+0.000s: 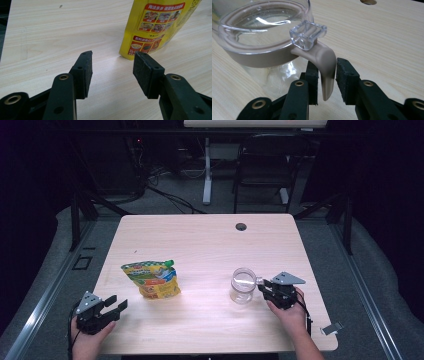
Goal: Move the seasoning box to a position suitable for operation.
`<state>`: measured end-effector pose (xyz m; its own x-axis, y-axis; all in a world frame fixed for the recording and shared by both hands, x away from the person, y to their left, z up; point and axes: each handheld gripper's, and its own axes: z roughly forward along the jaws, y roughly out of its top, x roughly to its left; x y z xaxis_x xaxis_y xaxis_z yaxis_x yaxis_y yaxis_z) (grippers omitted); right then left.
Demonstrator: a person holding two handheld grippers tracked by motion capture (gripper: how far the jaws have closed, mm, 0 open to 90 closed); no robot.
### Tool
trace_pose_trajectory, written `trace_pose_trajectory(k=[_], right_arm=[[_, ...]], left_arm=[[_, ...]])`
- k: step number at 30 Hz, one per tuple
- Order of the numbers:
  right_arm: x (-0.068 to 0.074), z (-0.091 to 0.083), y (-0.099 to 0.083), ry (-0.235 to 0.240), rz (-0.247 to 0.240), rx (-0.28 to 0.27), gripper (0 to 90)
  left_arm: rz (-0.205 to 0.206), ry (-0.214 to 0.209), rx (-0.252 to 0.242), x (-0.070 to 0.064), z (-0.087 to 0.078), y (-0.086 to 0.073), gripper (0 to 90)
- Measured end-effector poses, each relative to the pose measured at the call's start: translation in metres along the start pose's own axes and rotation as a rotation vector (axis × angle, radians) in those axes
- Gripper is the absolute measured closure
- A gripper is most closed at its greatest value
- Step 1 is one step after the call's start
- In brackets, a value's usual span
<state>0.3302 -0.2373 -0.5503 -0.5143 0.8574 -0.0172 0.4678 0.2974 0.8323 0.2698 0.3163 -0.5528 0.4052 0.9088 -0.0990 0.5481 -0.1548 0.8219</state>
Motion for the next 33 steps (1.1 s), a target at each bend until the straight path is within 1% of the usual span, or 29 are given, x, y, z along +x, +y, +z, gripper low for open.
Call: trace_pose_trajectory(k=[2, 3, 4, 5, 6, 7, 9, 10, 14, 17, 18, 22, 23, 24, 25, 26, 27, 28, 30, 31, 32, 33], right_arm=[[0.004, 0.001, 0.002, -0.019, -0.02, 0.004, 74.9], [0.005, 0.0, 0.002, -0.023, -0.033, 0.009, 75.2], [0.005, 0.0, 0.002, -0.023, -0.033, 0.009, 75.2], [0.008, -0.001, 0.002, -0.029, -0.048, 0.012, 75.8], [0.008, -0.001, 0.002, -0.029, -0.048, 0.012, 75.8], [0.011, -0.003, 0.001, -0.033, -0.062, 0.019, 76.0], [0.012, -0.004, 0.001, -0.033, -0.071, 0.026, 76.0], [0.016, -0.005, 0.001, -0.035, -0.075, 0.026, 75.9], [0.023, -0.01, -0.001, -0.022, -0.083, 0.033, 75.5], [0.03, -0.012, -0.001, -0.008, -0.091, 0.031, 75.5], [0.032, -0.012, -0.001, 0.0, -0.095, 0.031, 75.6], [0.042, -0.011, 0.001, 0.026, -0.109, 0.031, 75.6], [0.042, -0.011, 0.001, 0.026, -0.109, 0.031, 75.6], [0.046, -0.011, 0.001, 0.028, -0.116, 0.032, 75.6], [0.051, -0.01, 0.002, 0.043, -0.129, 0.033, 75.7], [0.053, -0.009, 0.002, 0.05, -0.134, 0.031, 75.7], [0.054, -0.009, 0.002, 0.059, -0.138, 0.032, 75.7], [0.057, -0.008, 0.003, 0.068, -0.144, 0.037, 75.7], [0.059, -0.007, 0.003, 0.075, -0.148, 0.036, 75.7], [0.062, -0.005, 0.003, 0.094, -0.158, 0.037, 75.7], [0.062, -0.005, 0.003, 0.094, -0.158, 0.037, 75.7], [0.065, -0.004, 0.003, 0.108, -0.164, 0.036, 75.7]], left_arm=[[0.001, -0.001, 0.003, 0.001, 0.0, 0.0, 50.5], [-0.002, -0.004, -0.001, 0.001, 0.001, 0.0, 50.6], [-0.002, -0.004, -0.001, 0.001, 0.001, 0.0, 50.7], [-0.003, -0.008, -0.004, 0.0, 0.001, 0.001, 50.7], [-0.003, -0.008, -0.004, 0.0, 0.001, 0.001, 50.7], [0.003, -0.009, -0.001, 0.0, 0.002, 0.002, 50.7], [0.003, -0.013, -0.004, -0.001, 0.003, 0.003, 50.7], [0.006, -0.013, -0.002, -0.001, 0.003, 0.004, 50.7], [0.017, -0.027, 0.004, -0.004, 0.006, 0.006, 50.8], [0.024, -0.044, -0.005, -0.008, 0.007, 0.008, 51.1], [0.024, -0.044, -0.005, -0.008, 0.007, 0.008, 51.1], [0.026, -0.067, -0.027, -0.018, 0.001, 0.011, 51.6], [0.026, -0.067, -0.027, -0.018, 0.001, 0.011, 51.6], [0.029, -0.072, -0.031, -0.021, 0.0, 0.012, 51.6], [0.036, -0.08, -0.041, -0.027, -0.002, 0.013, 51.6], [0.045, -0.085, -0.04, -0.03, -0.003, 0.014, 51.6], [0.045, -0.085, -0.04, -0.03, -0.003, 0.014, 51.6], [0.057, -0.095, -0.041, -0.034, -0.004, 0.014, 51.6], [0.067, -0.109, -0.045, -0.043, -0.004, 0.014, 51.5], [0.088, -0.127, -0.039, -0.052, -0.004, 0.014, 51.5], [0.088, -0.127, -0.039, -0.052, -0.004, 0.014, 51.5], [0.121, -0.145, -0.03, -0.061, -0.002, 0.014, 51.5]])
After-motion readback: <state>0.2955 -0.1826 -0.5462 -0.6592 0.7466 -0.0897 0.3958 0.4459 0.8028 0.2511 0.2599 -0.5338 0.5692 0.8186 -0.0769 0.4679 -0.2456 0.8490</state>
